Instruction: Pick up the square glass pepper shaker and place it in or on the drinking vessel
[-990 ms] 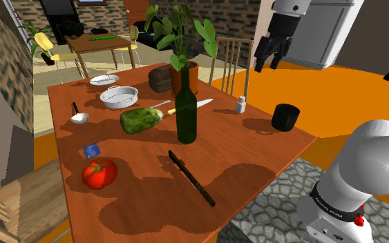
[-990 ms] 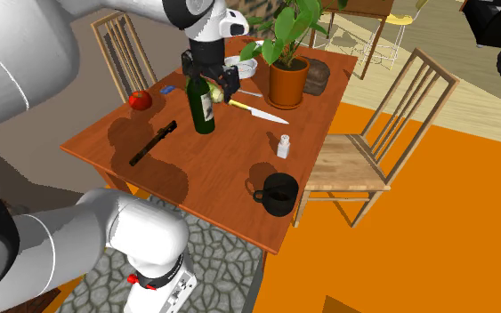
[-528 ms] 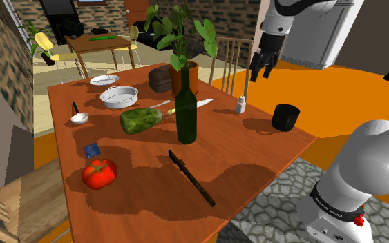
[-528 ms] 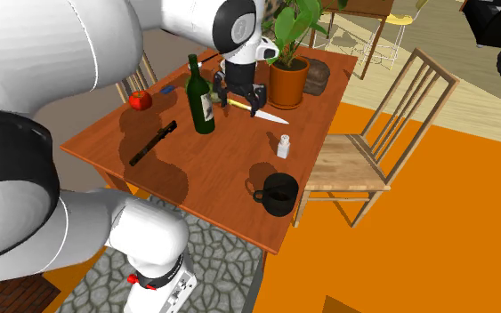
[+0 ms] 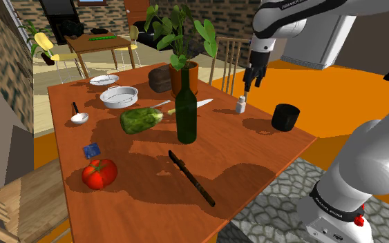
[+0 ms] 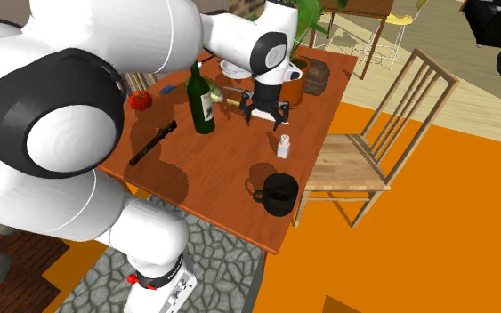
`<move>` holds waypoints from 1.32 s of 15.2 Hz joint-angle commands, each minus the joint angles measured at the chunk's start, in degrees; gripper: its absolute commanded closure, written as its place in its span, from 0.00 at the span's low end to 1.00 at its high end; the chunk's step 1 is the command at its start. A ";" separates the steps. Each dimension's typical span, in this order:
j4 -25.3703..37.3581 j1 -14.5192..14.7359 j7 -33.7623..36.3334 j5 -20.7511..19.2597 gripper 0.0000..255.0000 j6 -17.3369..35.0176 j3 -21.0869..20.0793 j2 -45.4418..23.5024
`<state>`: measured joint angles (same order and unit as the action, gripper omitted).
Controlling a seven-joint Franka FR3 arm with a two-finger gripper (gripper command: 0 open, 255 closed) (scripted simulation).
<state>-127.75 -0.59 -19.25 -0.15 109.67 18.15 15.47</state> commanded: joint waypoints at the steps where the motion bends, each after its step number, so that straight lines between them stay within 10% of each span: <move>1: 2.42 -0.04 -2.96 0.60 0.00 0.95 1.37 -4.55; 9: 12.55 -1.77 -13.97 5.11 0.00 4.53 4.19 -23.37; 20: 9.35 -2.09 -15.18 6.42 0.00 10.16 3.81 -26.22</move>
<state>-118.31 -2.69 -34.44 6.24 119.67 21.99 -10.71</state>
